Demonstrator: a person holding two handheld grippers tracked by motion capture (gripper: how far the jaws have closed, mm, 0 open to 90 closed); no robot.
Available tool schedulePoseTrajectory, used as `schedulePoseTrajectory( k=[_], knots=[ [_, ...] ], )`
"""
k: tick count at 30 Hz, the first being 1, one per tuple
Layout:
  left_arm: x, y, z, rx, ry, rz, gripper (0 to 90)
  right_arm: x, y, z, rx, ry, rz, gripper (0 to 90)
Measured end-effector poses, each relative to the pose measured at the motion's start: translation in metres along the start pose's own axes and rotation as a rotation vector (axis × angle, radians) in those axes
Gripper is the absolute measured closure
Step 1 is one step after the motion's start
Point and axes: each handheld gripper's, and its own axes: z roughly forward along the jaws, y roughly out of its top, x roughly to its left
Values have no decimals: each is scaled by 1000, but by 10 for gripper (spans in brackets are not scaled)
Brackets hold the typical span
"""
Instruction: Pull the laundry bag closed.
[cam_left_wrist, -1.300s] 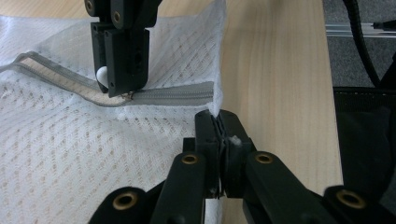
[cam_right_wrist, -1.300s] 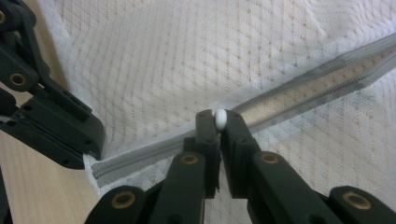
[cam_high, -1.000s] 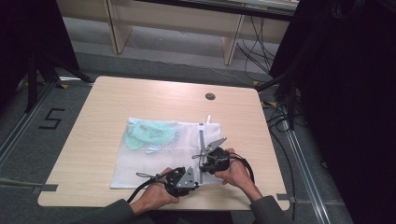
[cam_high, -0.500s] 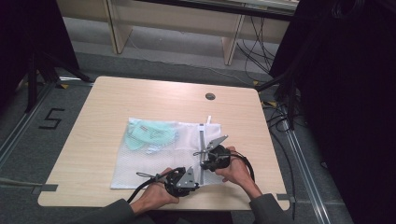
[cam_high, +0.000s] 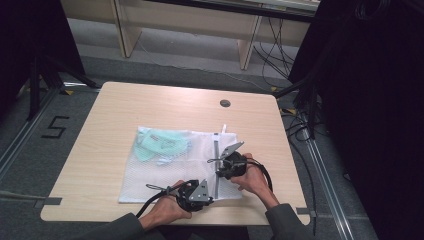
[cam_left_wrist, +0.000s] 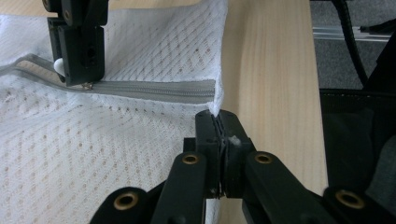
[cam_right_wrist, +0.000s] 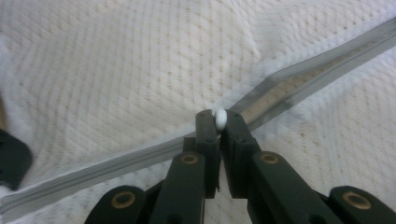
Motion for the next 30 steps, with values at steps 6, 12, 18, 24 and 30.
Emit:
schedulePoseTrajectory(
  k=[6, 12, 18, 24, 30],
  knots=[
    [-2, 0, 0, 0, -5, 1, 879, -3, 1, -1, 3, -13, 33, 866],
    [0, 0, -1, 8, -4, 13, 879, -9, 2, -1, -9, -30, 29, 866],
    [-1, 0, 0, -10, 0, -11, 879, -12, 3, 0, -16, -42, 17, 866],
    [-1, 1, -1, 27, -16, 34, 879, -16, 5, 0, 0, -50, 32, 866],
    [-3, 1, 0, 7, -14, 11, 879, -19, 6, 2, -3, -64, 39, 866]
  ],
)
